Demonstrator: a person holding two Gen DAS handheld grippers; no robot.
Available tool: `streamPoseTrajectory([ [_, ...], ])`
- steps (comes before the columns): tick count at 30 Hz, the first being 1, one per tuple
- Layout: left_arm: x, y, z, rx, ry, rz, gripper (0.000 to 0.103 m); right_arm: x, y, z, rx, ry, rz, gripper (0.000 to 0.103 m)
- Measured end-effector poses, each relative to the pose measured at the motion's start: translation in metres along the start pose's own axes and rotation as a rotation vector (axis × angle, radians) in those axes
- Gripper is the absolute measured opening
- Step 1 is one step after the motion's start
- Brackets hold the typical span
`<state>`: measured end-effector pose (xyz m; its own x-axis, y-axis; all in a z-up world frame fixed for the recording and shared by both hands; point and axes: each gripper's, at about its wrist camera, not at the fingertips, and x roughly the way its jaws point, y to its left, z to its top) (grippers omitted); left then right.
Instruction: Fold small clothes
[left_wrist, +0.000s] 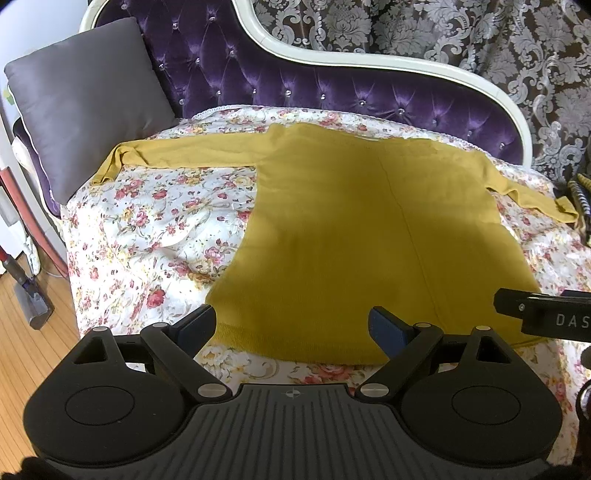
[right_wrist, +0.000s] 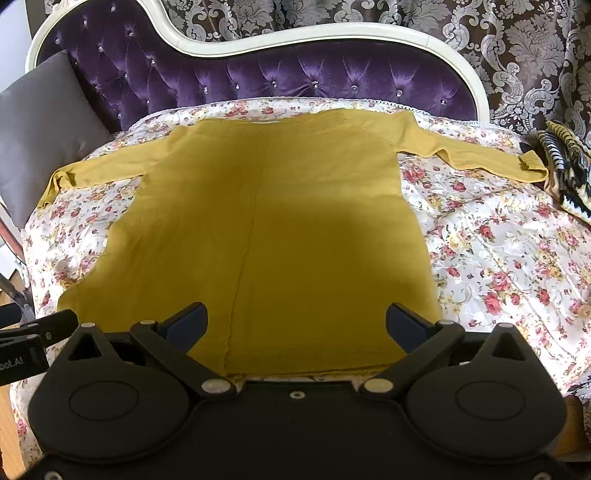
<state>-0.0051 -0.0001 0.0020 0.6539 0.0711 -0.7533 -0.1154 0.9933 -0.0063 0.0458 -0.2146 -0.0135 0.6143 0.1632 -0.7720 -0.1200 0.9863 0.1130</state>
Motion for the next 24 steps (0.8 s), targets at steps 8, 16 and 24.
streamPoseTrajectory([
  [8,-0.0010,-0.0013,0.0007,0.010,-0.005,0.000,0.090,-0.0006,-0.0007,0.0002,-0.001,0.000,-0.001,0.102],
  [16,-0.0004,-0.0012,-0.0001,0.013,-0.001,-0.006,0.090,0.0009,-0.0005,0.0006,-0.002,0.003,-0.002,0.102],
  [24,0.0005,-0.0005,-0.0001,0.011,0.000,-0.008,0.090,0.0016,-0.0010,0.0005,-0.005,0.004,-0.001,0.102],
])
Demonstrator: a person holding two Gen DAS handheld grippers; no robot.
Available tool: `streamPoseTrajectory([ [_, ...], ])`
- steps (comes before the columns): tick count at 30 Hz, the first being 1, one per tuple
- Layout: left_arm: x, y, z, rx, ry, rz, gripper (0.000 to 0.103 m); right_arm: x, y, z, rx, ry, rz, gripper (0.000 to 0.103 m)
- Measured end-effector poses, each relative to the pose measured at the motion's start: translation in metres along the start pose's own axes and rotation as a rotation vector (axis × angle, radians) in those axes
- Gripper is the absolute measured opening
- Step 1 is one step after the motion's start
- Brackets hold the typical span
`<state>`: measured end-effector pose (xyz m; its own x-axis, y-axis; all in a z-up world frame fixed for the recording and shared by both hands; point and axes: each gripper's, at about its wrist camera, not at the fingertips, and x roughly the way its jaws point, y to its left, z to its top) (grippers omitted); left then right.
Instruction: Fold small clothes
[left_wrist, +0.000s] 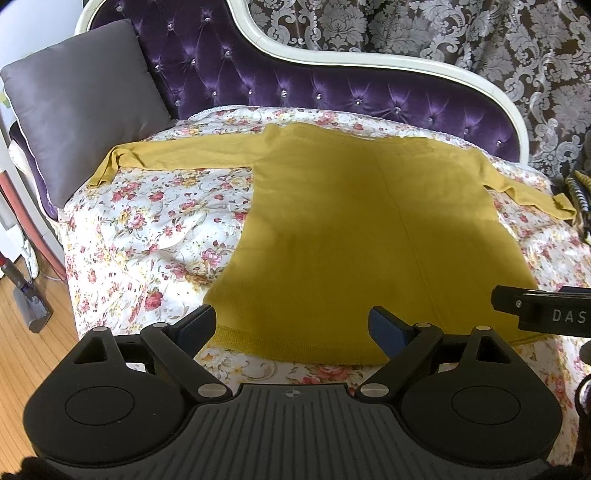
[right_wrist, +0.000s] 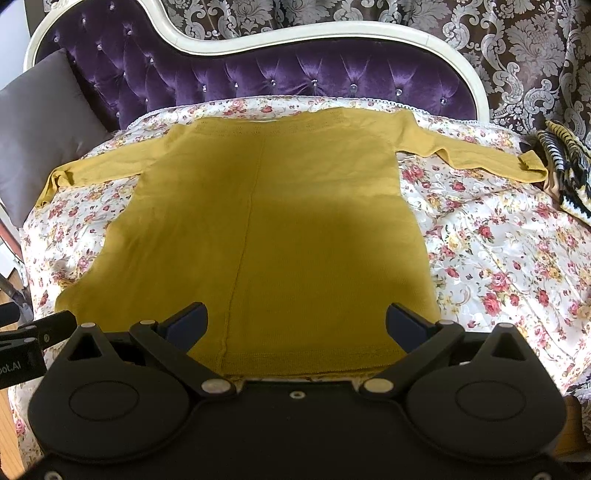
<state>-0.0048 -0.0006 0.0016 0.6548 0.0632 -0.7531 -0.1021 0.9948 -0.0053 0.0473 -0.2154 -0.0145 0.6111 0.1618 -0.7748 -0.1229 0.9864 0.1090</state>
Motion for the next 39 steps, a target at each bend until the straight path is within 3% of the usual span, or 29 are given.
streamPoseTrajectory([
  [27,0.006,0.001,0.003,0.006,0.010,-0.003,0.090,0.008,-0.008,-0.001,0.013,0.019,0.002,0.102],
  [39,0.025,-0.012,0.044,0.055,-0.086,-0.006,0.090,0.015,-0.063,0.033,0.075,-0.092,-0.081,0.102],
])
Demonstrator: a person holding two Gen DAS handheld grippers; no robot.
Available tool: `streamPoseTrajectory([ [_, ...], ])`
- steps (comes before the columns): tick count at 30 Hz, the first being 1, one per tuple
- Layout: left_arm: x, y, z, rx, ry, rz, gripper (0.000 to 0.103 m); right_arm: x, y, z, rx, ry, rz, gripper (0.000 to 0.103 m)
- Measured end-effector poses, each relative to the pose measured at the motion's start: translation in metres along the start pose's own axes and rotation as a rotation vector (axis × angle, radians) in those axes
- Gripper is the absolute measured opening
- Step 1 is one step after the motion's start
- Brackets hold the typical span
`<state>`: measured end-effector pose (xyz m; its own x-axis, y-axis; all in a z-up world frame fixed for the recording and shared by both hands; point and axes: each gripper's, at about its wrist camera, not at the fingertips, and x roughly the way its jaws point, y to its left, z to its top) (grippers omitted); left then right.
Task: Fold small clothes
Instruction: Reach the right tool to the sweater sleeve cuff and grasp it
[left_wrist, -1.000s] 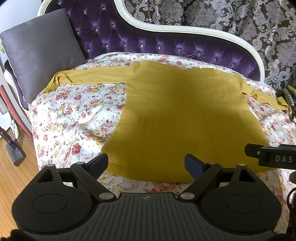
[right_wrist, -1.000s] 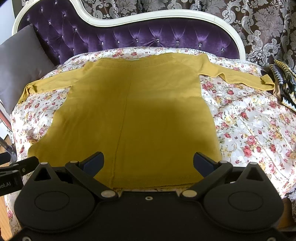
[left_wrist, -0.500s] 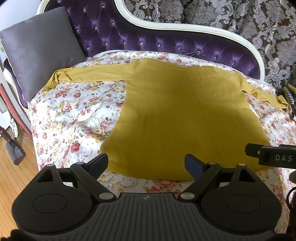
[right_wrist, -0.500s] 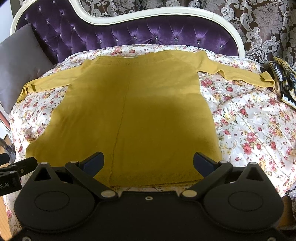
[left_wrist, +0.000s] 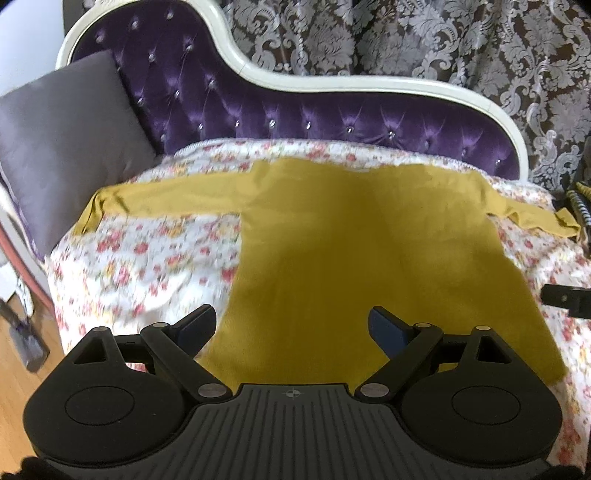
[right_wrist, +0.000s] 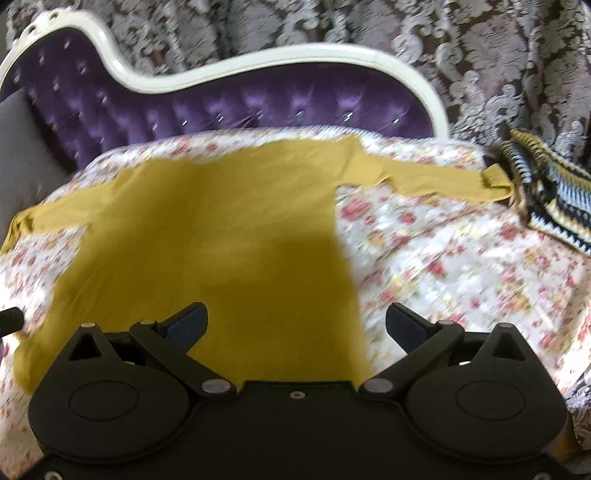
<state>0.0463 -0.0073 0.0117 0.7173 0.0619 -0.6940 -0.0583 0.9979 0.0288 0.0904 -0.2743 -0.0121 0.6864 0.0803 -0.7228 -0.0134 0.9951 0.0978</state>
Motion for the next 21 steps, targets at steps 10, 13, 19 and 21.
streamPoseTrajectory([
  [10,0.024,-0.014,0.013,-0.001,-0.036,-0.069,0.086,0.030,-0.052,0.012,0.069,0.052,-0.029,0.089],
  [13,0.032,-0.017,0.012,0.020,-0.019,-0.080,0.082,0.043,-0.078,0.012,0.157,0.085,-0.002,0.084],
  [19,0.051,-0.024,0.008,0.027,0.012,-0.094,0.082,0.056,-0.143,0.009,0.364,0.090,0.009,0.079],
  [21,0.060,-0.026,0.006,0.028,0.030,-0.093,0.082,0.060,-0.161,0.012,0.396,0.080,-0.029,0.078],
])
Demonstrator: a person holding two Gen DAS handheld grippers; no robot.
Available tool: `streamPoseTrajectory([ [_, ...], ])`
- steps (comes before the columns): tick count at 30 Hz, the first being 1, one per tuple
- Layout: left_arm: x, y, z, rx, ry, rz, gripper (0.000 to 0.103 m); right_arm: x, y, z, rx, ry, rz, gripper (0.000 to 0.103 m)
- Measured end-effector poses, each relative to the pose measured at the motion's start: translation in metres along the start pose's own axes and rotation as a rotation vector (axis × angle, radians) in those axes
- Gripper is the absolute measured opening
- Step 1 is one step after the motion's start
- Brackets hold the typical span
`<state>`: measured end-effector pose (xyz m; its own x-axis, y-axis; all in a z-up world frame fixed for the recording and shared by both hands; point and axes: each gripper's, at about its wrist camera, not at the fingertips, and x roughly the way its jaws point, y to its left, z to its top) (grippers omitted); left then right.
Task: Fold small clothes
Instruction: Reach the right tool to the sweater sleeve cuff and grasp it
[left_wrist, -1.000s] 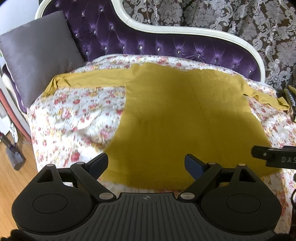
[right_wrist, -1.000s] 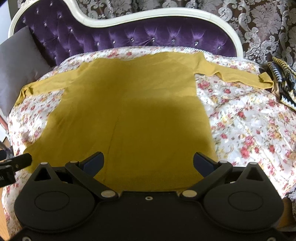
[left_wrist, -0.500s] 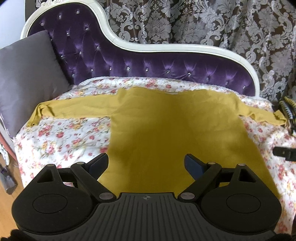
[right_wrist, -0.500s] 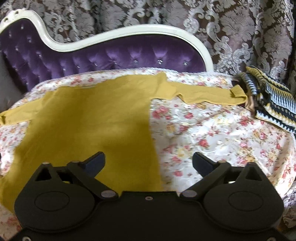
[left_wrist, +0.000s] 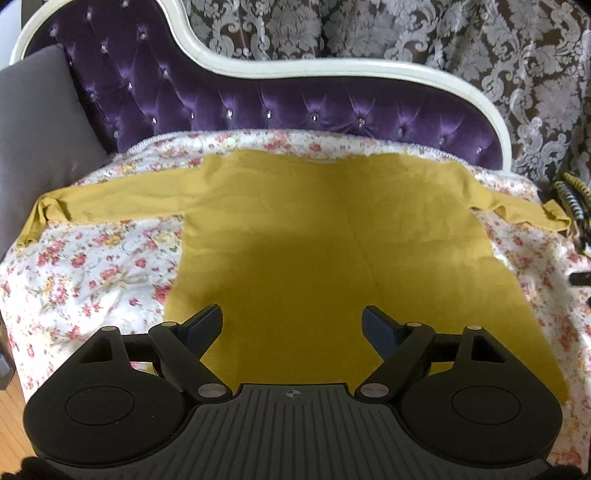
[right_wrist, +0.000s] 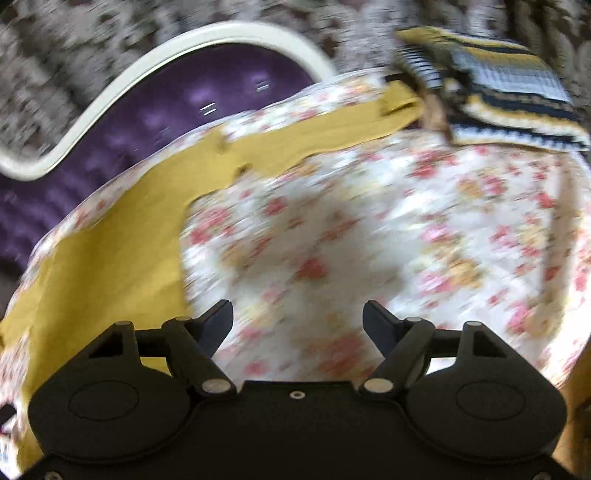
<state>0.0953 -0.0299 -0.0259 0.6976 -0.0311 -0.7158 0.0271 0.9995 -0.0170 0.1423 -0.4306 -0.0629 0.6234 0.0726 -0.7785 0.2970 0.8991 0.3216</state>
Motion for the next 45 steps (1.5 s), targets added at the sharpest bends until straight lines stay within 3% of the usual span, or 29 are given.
streamPoseTrajectory([
  [5,0.019,-0.002,-0.004,0.012,0.039,0.014,0.082,0.012,-0.030,0.035,0.016,-0.120,-0.037,0.067],
  [7,0.027,-0.001,-0.007,0.016,0.058,0.024,0.082,0.023,-0.031,0.052,-0.023,-0.170,-0.098,0.064],
  [11,0.043,0.000,-0.016,0.034,0.109,0.048,0.082,0.053,-0.033,0.092,-0.092,-0.228,-0.149,0.048],
  [13,0.052,0.002,-0.022,0.029,0.150,0.051,0.083,0.067,-0.034,0.109,-0.110,-0.245,-0.172,0.046],
  [18,0.053,0.010,-0.032,-0.016,0.111,0.028,0.085,0.099,-0.032,0.138,-0.230,-0.287,-0.236,0.047],
  [26,0.055,0.011,-0.036,-0.036,0.098,0.030,0.093,0.154,-0.028,0.146,-0.466,-0.217,-0.401,0.049],
  [28,0.057,0.011,-0.037,-0.037,0.097,0.030,0.093,0.160,-0.032,0.146,-0.496,-0.202,-0.415,0.044],
  [29,0.057,0.011,-0.037,-0.036,0.096,0.030,0.093,0.160,-0.035,0.147,-0.494,-0.197,-0.406,0.027],
  [30,0.057,0.011,-0.038,-0.034,0.094,0.030,0.093,0.159,-0.038,0.150,-0.478,-0.190,-0.382,0.016],
  [34,0.057,0.013,-0.039,-0.035,0.086,0.026,0.093,0.137,-0.046,0.163,-0.358,-0.220,-0.315,0.015],
  [38,0.056,0.015,-0.039,-0.032,0.082,0.015,0.092,0.101,-0.032,0.179,-0.236,-0.254,-0.195,0.015],
  [42,0.052,0.017,-0.039,-0.032,0.077,0.001,0.092,0.057,0.022,0.192,-0.207,-0.304,-0.024,0.015],
  [45,0.048,0.022,-0.039,-0.050,0.070,-0.021,0.090,0.028,0.085,0.196,-0.218,-0.328,0.148,0.015],
])
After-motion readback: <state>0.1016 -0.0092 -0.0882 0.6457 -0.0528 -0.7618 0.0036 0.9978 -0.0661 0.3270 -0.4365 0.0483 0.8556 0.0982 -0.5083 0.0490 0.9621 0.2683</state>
